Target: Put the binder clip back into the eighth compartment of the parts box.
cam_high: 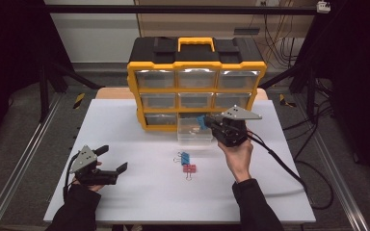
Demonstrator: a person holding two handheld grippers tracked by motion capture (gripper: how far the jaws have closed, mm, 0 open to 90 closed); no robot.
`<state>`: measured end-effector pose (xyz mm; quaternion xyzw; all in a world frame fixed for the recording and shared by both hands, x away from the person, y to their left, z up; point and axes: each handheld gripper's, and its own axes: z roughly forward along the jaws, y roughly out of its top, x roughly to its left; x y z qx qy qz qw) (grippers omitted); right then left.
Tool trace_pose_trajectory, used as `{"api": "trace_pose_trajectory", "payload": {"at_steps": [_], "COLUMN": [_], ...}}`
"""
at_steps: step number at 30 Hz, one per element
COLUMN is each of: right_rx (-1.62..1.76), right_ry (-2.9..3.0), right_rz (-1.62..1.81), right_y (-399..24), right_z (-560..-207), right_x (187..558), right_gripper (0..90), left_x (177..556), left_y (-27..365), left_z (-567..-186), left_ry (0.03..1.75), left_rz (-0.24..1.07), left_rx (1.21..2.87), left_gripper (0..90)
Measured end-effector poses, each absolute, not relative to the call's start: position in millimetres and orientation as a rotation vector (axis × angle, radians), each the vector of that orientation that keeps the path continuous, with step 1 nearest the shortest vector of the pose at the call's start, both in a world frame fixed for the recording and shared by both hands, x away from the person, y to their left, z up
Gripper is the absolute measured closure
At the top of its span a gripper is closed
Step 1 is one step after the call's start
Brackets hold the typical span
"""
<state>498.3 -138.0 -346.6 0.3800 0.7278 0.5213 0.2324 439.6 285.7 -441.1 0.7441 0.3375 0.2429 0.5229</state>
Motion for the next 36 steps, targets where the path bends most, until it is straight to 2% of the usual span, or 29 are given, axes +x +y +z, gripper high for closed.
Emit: {"api": "trace_pose_trajectory", "payload": {"at_steps": [36], "right_rx": [1.139], "right_ry": [2.035], "right_rz": [1.330], "right_y": [-121], "right_z": [-368], "right_x": [534], "right_gripper": [89.4], "left_x": [440], "left_y": [286], "left_z": [-441], "left_ry": [0.808], "left_rz": [0.583], "left_rx": [1.782], "left_gripper": [1.3]}}
